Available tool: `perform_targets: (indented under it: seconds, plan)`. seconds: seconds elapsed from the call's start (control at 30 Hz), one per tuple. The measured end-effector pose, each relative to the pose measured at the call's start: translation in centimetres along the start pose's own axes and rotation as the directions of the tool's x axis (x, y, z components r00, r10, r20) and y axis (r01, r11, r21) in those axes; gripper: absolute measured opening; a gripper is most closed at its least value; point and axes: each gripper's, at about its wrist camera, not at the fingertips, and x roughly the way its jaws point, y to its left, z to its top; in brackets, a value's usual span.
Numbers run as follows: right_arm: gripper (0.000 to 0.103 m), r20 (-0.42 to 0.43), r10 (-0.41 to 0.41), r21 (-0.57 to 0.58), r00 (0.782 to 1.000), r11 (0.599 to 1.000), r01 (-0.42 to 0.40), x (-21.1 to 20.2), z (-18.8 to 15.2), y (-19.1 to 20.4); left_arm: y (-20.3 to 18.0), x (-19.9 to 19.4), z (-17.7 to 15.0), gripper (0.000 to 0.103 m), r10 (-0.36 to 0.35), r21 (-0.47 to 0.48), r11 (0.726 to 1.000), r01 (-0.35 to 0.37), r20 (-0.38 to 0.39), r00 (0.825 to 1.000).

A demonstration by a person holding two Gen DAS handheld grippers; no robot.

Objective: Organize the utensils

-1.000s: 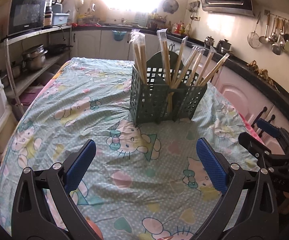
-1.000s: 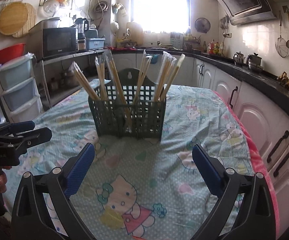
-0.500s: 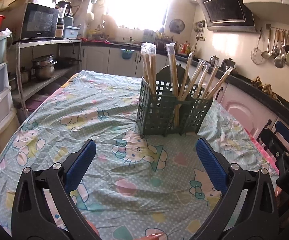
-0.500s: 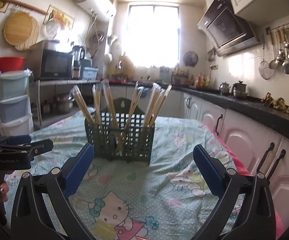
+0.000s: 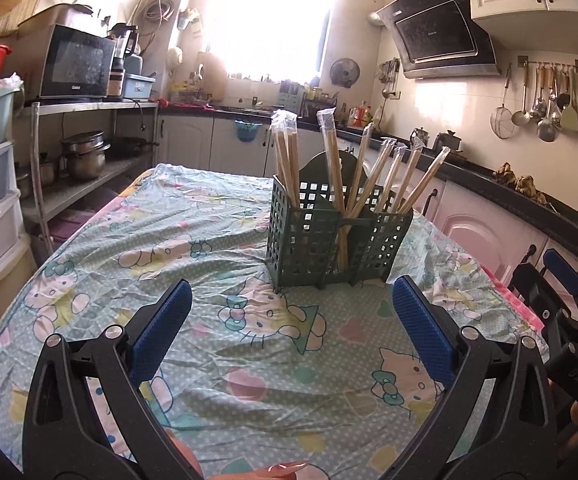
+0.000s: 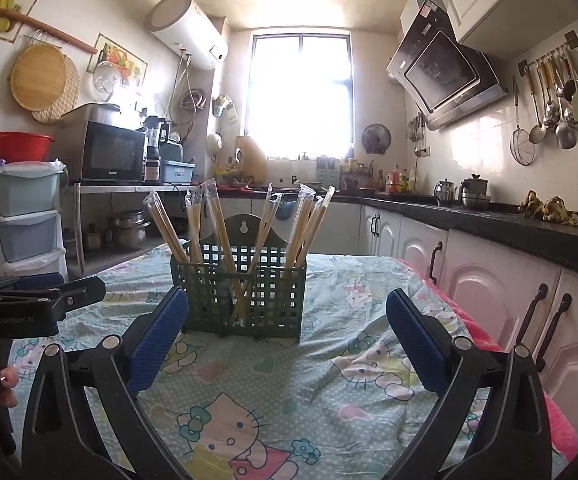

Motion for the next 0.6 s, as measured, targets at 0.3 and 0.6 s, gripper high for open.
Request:
perform_targets:
  seconds: [0.3, 0.6]
  plan:
    - [0.097, -0.001, 0.002, -0.004, 1.000, 1.000, -0.002, 0.09, -0.12, 0.12, -0.22, -0.28, -0.10, 0.093, 0.008, 0.012, 1.000, -0.008, 0.021, 1.000]
    - [0.097, -0.002, 0.003, -0.006, 1.000, 1.000, -0.003, 0.01, -0.32, 0.38, -0.37, -0.64, 0.01, 0.093, 0.000, 0.018, 1.000, -0.001, 0.032, 1.000]
